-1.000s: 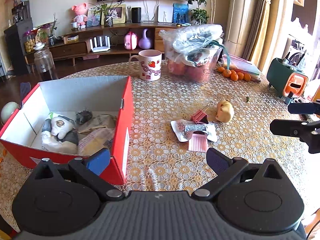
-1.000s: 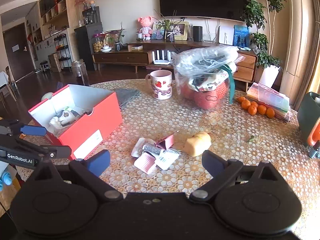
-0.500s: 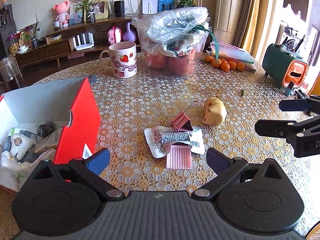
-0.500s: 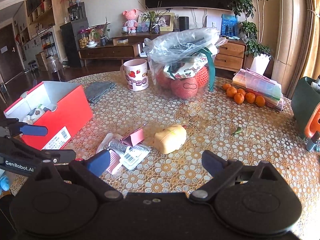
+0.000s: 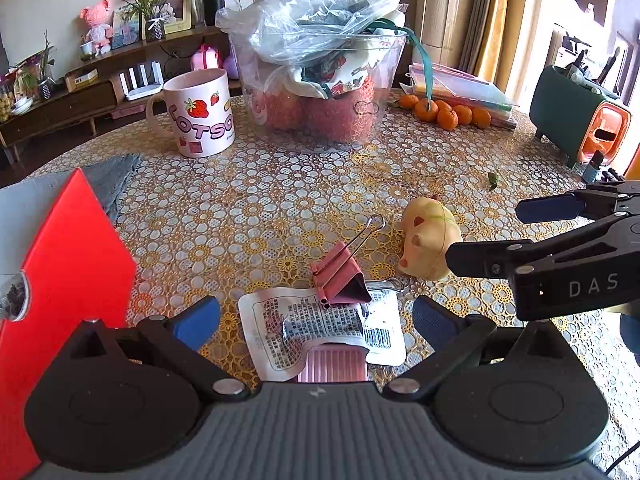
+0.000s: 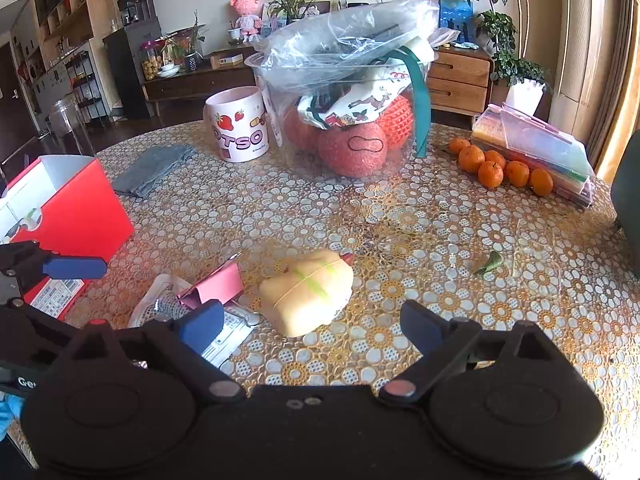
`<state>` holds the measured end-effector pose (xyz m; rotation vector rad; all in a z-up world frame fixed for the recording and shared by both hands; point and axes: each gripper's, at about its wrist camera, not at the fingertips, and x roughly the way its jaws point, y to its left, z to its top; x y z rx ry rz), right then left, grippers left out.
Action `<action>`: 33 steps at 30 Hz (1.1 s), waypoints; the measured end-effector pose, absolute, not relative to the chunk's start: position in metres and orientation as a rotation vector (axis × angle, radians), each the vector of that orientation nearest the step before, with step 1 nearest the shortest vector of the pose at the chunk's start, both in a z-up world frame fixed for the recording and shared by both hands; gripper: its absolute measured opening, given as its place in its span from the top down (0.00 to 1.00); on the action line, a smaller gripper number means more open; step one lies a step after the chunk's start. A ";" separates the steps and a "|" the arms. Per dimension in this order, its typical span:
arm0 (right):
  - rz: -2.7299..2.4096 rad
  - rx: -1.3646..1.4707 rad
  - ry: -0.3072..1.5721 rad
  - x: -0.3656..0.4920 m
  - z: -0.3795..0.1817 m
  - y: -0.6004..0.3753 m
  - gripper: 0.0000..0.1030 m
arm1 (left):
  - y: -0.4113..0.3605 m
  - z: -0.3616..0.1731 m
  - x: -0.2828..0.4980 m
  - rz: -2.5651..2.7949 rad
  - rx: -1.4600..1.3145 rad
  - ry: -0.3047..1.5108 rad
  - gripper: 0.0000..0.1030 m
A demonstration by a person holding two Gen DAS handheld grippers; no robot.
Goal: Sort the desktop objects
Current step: 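Grasp the yellow squishy toy with the right tool while the left tool grasps the pink binder clip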
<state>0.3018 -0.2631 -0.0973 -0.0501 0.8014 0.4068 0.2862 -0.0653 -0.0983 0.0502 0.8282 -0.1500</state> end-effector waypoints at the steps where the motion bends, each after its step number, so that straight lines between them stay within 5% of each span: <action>1: 0.406 -0.045 0.807 0.306 -0.100 -0.263 0.08 | -0.065 -0.100 0.290 -0.151 0.050 0.830 0.00; 16: 0.413 -0.009 0.860 0.345 -0.125 -0.254 0.11 | -0.066 -0.125 0.333 -0.193 0.035 0.876 0.03; 28: 0.421 0.011 0.885 0.355 -0.137 -0.249 0.24 | -0.065 -0.129 0.336 -0.231 0.020 0.868 0.30; 30: 0.416 0.009 0.890 0.355 -0.137 -0.250 0.30 | -0.065 -0.130 0.337 -0.242 0.011 0.875 0.45; 33: 0.407 0.008 0.888 0.355 -0.137 -0.251 0.37 | -0.066 -0.129 0.336 -0.248 0.000 0.873 0.53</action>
